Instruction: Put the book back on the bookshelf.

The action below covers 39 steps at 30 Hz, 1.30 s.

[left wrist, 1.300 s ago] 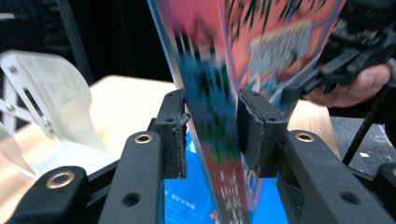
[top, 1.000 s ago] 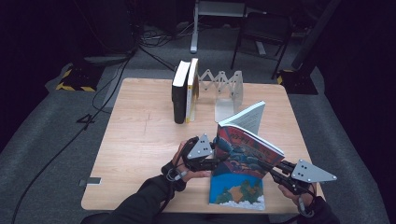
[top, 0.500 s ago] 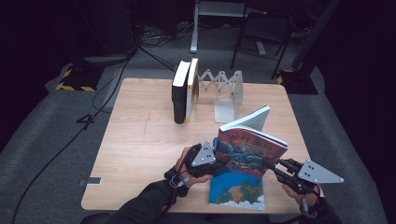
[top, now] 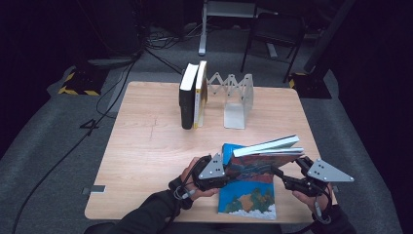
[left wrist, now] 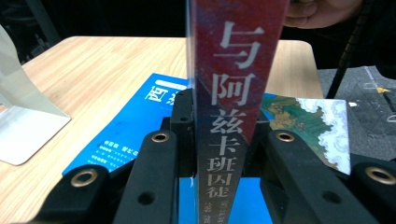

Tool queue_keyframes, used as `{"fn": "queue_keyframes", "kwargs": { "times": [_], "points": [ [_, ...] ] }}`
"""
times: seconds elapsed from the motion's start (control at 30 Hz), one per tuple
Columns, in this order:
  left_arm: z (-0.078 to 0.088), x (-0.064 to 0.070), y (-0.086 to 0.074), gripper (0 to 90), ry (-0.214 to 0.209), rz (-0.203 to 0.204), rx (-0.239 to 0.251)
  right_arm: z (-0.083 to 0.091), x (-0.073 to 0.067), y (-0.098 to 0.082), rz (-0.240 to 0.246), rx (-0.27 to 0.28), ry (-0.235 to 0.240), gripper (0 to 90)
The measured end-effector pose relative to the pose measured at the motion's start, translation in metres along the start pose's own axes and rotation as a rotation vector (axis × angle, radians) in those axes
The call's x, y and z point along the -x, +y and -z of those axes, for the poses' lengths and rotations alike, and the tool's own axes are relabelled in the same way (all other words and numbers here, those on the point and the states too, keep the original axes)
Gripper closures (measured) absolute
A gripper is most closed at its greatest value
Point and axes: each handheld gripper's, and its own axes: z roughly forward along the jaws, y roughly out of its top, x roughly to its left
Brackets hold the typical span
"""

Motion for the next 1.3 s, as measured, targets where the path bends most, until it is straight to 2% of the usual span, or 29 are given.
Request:
{"fn": "queue_keyframes", "kwargs": {
  "times": [0.07,0.13,0.23,0.3,0.33,0.53,0.57,0.6,0.7,0.83,0.93,1.0,1.17,1.3],
  "points": [
    [0.002,0.001,-0.001,74.0,0.0,0.0,0.0,-0.005,0.0,-0.002,-0.005,-0.01,0.022,36.9],
    [0.002,0.001,-0.001,73.4,-0.004,0.019,0.01,-0.009,-0.002,-0.003,-0.005,-0.02,0.049,35.7],
    [0.002,0.002,0.0,70.7,-0.009,0.044,0.033,-0.01,-0.003,-0.001,-0.014,-0.02,0.046,35.4],
    [0.002,0.002,0.002,69.7,-0.005,0.04,0.039,-0.011,-0.003,-0.002,-0.022,-0.016,0.046,35.9],
    [0.002,0.003,0.005,68.9,0.001,0.05,0.063,-0.011,-0.004,-0.001,-0.023,-0.02,0.033,36.7],
    [-0.002,0.004,0.013,62.0,0.01,0.08,0.115,-0.014,-0.007,0.001,-0.018,-0.034,0.001,38.3],
    [-0.002,0.004,0.013,61.5,0.01,0.08,0.115,-0.014,-0.007,0.001,-0.018,-0.034,0.001,38.3],
    [-0.005,0.005,0.016,60.1,0.037,0.076,0.116,-0.015,-0.007,0.002,-0.023,-0.034,-0.002,38.4],
    [-0.006,0.004,0.02,57.5,0.05,0.075,0.124,-0.015,-0.007,0.002,-0.023,-0.036,-0.003,38.4],
    [-0.004,-0.002,0.035,58.1,0.071,0.085,0.158,-0.016,-0.007,0.002,-0.026,-0.036,-0.005,38.4],
    [-0.003,-0.005,0.043,56.9,0.066,0.097,0.17,-0.017,-0.007,0.003,-0.023,-0.039,-0.006,38.5],
    [-0.002,-0.007,0.046,54.4,0.059,0.086,0.169,-0.017,-0.007,0.002,-0.025,-0.033,-0.009,37.9],
    [0.0,-0.008,0.052,66.3,0.048,0.047,0.158,-0.019,-0.007,0.003,-0.028,-0.03,-0.013,37.1],
    [-0.001,-0.008,0.059,71.5,0.04,0.031,0.145,-0.019,-0.007,0.003,-0.027,-0.032,-0.012,36.4]
  ]
}}
